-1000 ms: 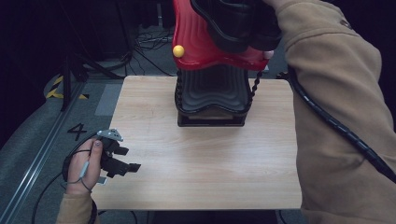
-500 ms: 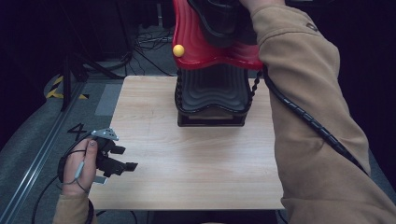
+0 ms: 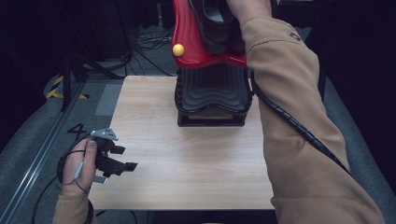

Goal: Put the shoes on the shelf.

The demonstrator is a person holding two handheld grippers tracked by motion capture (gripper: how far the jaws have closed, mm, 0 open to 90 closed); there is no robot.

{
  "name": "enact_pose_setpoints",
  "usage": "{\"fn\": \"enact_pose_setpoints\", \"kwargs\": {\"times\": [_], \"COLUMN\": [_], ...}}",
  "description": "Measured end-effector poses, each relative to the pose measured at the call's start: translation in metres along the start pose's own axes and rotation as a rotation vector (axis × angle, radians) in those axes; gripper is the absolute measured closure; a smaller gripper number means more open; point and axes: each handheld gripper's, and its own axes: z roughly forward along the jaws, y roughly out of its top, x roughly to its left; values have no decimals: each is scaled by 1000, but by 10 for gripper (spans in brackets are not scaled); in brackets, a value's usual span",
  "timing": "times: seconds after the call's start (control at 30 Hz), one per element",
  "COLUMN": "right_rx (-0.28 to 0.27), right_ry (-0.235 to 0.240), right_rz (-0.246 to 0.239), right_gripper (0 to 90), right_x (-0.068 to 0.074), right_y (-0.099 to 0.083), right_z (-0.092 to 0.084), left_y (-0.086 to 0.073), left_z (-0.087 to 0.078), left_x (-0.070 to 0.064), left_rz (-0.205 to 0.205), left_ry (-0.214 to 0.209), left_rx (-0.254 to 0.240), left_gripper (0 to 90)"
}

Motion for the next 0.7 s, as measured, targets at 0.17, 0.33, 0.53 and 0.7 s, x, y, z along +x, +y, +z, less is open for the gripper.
{"fn": "enact_pose_setpoints", "kwargs": {"times": [0.17,0.33,0.53,0.7], "right_rx": [6,11,-5,-6], "right_ry": [-14,5,22,65], "right_rz": [-8,17,-1,10], "right_gripper": [806,799,708,588], "right_x": [9,1,1,-3], "right_y": [-7,-7,-10,-13], "right_z": [16,19,20,17], "left_y": [0,-1,0,1], "left_z": [0,0,1,2], "left_x": [-1,0,-2,-3], "left_rz": [1,-1,4,6], "left_ry": [0,0,-1,1], "left_rx": [0,-1,7,9], "left_gripper": [171,171,171,171]}}
